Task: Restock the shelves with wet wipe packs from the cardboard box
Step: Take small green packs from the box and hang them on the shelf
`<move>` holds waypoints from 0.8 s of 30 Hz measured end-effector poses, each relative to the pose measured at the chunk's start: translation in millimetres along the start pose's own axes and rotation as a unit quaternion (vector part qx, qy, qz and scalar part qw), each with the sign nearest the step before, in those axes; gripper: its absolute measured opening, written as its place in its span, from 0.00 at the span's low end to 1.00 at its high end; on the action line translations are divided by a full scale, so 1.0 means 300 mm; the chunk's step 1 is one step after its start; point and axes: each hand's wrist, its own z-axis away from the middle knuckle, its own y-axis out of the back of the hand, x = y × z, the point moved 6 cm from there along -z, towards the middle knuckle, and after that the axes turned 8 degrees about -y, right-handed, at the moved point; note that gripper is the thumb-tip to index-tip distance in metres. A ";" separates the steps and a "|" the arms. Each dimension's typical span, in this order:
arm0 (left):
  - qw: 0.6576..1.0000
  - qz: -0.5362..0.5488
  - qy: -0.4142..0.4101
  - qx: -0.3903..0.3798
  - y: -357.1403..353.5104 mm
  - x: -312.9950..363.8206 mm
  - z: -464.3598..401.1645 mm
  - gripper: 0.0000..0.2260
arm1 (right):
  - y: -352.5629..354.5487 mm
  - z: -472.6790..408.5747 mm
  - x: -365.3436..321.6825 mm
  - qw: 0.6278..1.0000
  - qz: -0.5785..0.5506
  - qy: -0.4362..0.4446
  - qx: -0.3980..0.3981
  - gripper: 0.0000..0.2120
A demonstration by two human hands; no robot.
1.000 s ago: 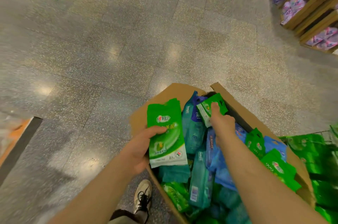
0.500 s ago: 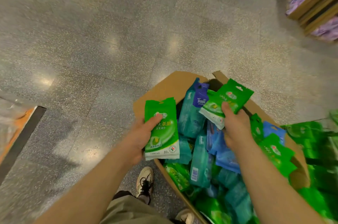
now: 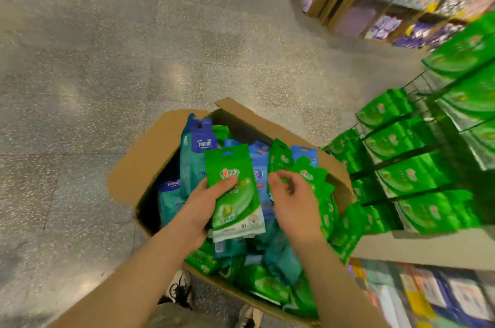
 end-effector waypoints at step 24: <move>0.999 -0.026 0.022 -0.008 0.110 0.006 0.091 0.19 | 0.061 -0.122 0.189 0.971 -0.207 -0.115 0.034 0.26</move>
